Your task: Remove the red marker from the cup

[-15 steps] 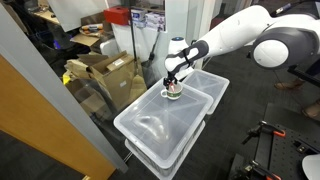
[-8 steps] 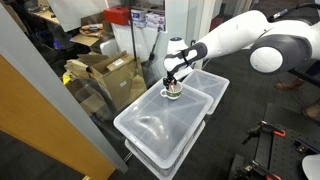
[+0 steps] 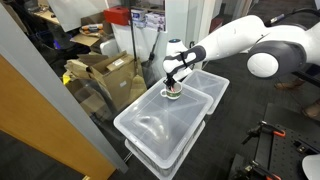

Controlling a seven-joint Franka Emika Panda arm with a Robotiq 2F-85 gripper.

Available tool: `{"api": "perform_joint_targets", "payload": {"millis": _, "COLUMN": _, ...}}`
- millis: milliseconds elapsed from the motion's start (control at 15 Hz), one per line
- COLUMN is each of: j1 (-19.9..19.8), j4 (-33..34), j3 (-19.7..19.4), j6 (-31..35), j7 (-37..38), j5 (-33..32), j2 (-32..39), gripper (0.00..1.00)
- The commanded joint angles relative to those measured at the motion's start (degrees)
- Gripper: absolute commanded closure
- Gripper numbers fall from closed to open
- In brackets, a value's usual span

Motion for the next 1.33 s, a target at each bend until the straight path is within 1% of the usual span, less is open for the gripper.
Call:
{"api": "perform_joint_targets", "payload": {"millis": 0, "j1": 1.6, "j4": 0.7, "j3": -1.8, "j6": -1.0, "j7": 2.8, "j5": -0.9, "j2": -0.1, "gripper": 0.95}}
{"api": "perform_joint_targets", "payload": {"millis": 267, "j1": 3.4, "j4": -3.6, "j3": -3.1, "j6": 1.0, "j7": 3.9, "j5": -1.0, "j2": -2.6, "gripper": 0.95}}
{"api": "perform_joint_targets", "payload": {"millis": 533, "j1": 6.2, "j4": -9.0, "j3": -5.3, "j6": 5.4, "j7": 5.2, "j5": -1.1, "j2": -5.8, "gripper": 0.95}}
{"api": "perform_joint_targets", "payload": {"millis": 733, "j1": 8.5, "j4": -14.7, "j3": -7.3, "j6": 10.2, "j7": 6.8, "j5": -0.9, "j2": -8.9, "gripper": 0.95}}
{"api": "perform_joint_targets", "payload": {"millis": 1000, "j1": 12.3, "j4": -24.1, "j3": -10.4, "j6": 16.8, "j7": 8.6, "j5": -1.0, "j2": -13.9, "gripper": 0.95}}
{"api": "perform_joint_targets", "payload": {"millis": 1067, "j1": 12.1, "j4": -26.2, "j3": -9.8, "j6": 18.6, "j7": 10.3, "j5": -3.4, "j2": -15.1, "gripper": 0.95}}
{"api": "perform_joint_targets", "payload": {"millis": 1267, "j1": 14.5, "j4": -33.5, "j3": -11.6, "j6": 23.6, "j7": 13.0, "j5": -5.8, "j2": -19.4, "gripper": 0.95}}
